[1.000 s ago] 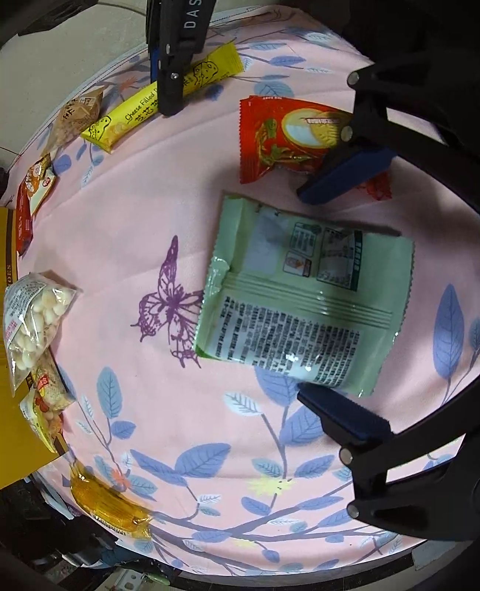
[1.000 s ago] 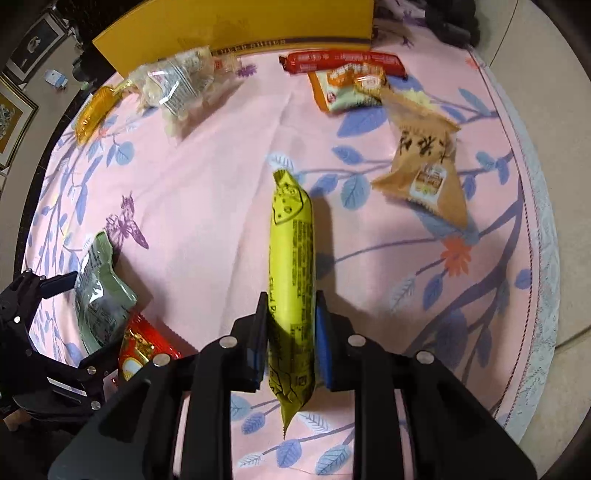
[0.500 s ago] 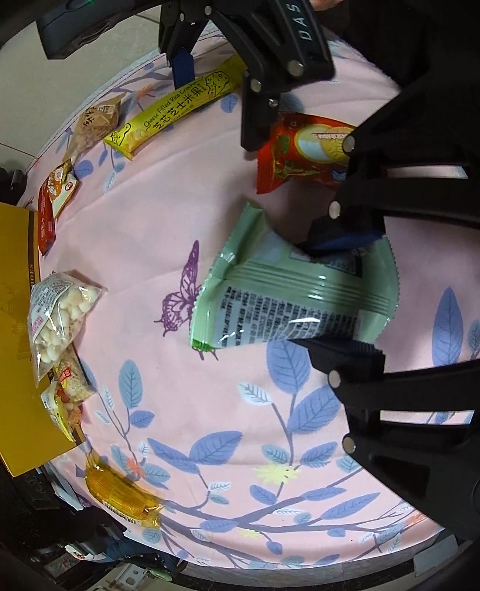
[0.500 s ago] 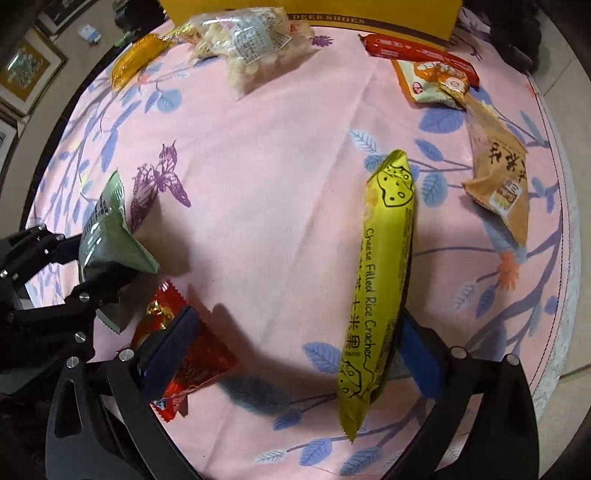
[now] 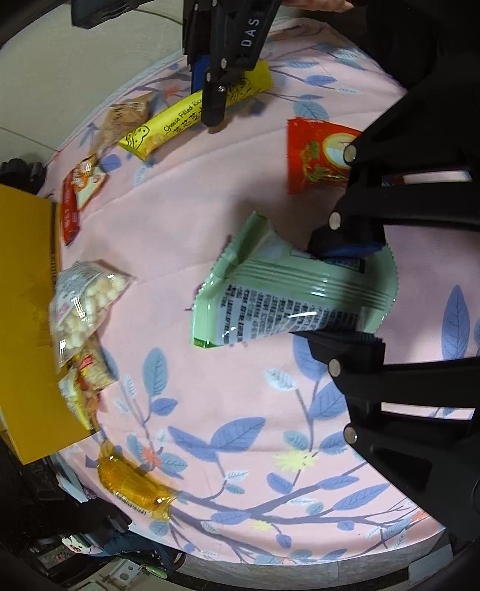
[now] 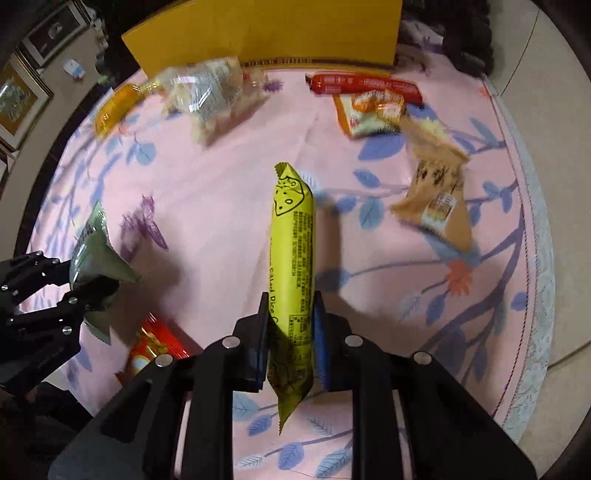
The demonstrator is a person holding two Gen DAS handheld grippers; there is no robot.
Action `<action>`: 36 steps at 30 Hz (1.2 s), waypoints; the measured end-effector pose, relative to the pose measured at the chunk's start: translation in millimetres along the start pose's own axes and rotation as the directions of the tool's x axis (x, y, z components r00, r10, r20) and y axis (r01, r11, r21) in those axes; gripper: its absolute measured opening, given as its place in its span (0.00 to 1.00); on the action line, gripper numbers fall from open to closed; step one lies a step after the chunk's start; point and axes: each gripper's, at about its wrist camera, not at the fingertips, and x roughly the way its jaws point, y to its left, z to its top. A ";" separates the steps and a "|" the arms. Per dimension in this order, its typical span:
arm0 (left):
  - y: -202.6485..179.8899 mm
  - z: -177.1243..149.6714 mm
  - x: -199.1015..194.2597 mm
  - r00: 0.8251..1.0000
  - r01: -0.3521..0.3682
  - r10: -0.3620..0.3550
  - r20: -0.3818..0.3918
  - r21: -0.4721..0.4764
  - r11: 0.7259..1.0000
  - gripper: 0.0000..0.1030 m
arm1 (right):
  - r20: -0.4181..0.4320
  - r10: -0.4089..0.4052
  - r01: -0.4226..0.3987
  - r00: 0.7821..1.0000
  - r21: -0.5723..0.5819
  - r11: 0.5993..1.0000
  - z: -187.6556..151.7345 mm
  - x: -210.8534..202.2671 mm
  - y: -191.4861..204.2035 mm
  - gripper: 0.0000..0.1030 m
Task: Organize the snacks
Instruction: 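Carry the rice cracker stick and pale green bag into the yellow box and release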
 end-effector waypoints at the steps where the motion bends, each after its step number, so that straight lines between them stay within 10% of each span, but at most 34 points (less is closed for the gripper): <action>1: 2.3 4.3 -4.0 1.000 0.004 -0.004 0.010 -0.012 1.000 0.29 | 0.009 0.008 -0.008 1.000 0.006 1.000 2.6 -4.0 -1.2 0.21; 36: 84.7 245.2 -69.4 0.955 0.032 0.035 0.294 -0.221 0.975 0.29 | 0.314 0.064 -0.071 0.947 0.009 0.997 243.4 -78.0 17.9 0.21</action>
